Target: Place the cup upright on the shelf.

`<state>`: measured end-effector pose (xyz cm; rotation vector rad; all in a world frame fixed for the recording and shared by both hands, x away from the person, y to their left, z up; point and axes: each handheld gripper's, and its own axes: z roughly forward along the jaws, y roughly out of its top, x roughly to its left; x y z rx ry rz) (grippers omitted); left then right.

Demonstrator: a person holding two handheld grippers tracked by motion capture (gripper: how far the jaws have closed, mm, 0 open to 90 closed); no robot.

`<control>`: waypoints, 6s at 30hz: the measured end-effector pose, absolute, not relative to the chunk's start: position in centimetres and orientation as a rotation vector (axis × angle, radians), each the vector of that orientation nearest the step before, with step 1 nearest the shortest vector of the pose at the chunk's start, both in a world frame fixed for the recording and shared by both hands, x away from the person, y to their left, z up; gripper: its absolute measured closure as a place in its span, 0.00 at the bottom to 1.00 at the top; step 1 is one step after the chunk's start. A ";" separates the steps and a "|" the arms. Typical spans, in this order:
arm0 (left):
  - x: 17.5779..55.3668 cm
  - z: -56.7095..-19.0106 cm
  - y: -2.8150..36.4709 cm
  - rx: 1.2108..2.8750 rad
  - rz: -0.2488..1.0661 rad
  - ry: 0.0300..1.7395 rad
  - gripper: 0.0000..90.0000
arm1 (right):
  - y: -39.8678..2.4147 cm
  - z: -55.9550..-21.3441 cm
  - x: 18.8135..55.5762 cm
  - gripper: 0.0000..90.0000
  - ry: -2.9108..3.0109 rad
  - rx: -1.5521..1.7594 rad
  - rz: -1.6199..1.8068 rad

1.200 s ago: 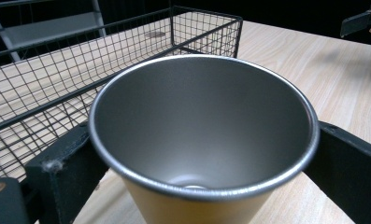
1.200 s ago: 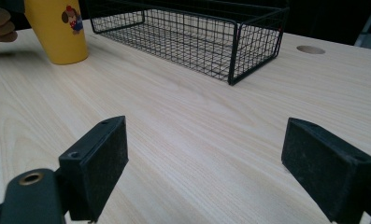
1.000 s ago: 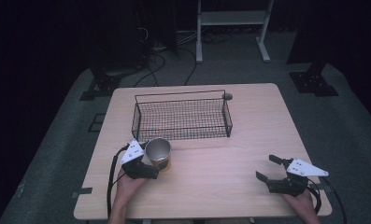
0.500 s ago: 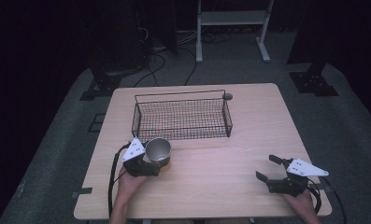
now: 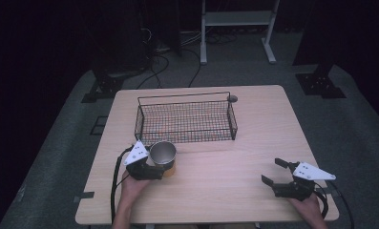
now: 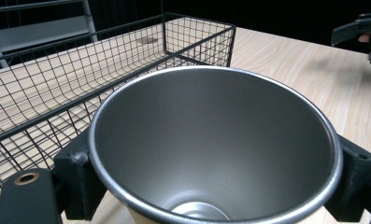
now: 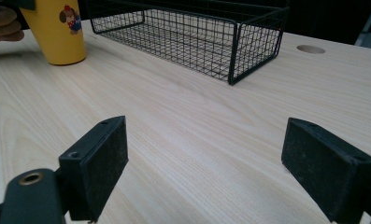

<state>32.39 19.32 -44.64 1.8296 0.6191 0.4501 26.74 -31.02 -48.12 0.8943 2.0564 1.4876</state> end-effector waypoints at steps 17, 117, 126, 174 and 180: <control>34.0 -41.3 18.0 1.810 0.431 0.559 0.14 | -31.0 -48.1 26.7 0.15 2.056 0.896 1.488; 51.1 -36.4 13.4 1.888 0.366 0.684 0.14 | -31.0 -48.1 26.8 0.15 2.059 0.895 1.483; 51.7 -38.0 13.3 1.966 0.356 0.707 0.13 | -31.0 -48.1 26.8 0.15 2.059 0.897 1.482; 52.1 -39.8 13.6 2.224 0.410 0.714 0.03 | -31.0 -48.1 26.8 0.15 2.059 0.901 1.485; 52.0 -39.6 14.0 2.204 0.426 0.717 0.03 | -31.0 -48.1 26.8 0.15 2.059 0.901 1.486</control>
